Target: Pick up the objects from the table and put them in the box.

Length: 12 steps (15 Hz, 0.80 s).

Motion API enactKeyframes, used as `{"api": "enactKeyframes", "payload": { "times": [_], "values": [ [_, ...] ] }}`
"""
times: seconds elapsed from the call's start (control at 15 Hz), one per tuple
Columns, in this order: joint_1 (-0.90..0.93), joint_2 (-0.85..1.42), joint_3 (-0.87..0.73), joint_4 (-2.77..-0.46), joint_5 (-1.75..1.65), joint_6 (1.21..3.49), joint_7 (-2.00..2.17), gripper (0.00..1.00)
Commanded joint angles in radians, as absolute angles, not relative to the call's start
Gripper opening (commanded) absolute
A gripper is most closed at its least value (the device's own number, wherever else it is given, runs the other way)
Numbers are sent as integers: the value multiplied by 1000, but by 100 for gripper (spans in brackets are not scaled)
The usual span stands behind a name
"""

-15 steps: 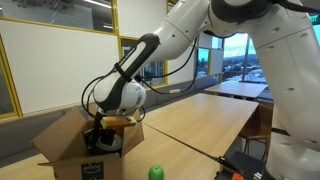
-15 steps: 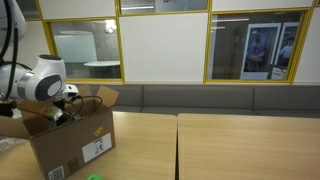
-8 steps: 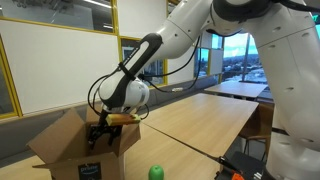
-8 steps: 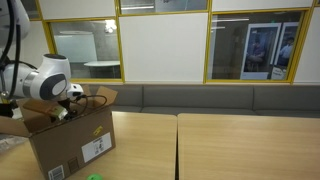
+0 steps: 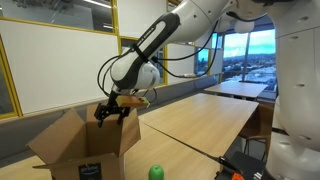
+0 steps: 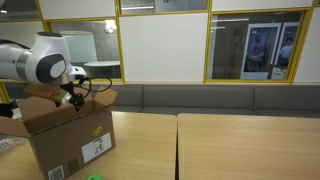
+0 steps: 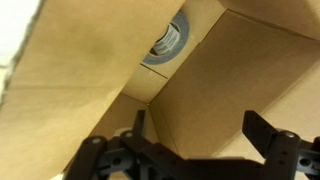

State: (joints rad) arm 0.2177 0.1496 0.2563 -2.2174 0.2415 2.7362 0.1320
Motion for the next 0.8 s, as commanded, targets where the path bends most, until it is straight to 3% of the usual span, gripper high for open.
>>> {"api": "enactKeyframes", "payload": {
  "times": [0.0,0.73],
  "values": [
    [211,-50,218,-2347,186,2715,175,100],
    [85,-387,209,-2651,-15,2619,317,100]
  ]
}}
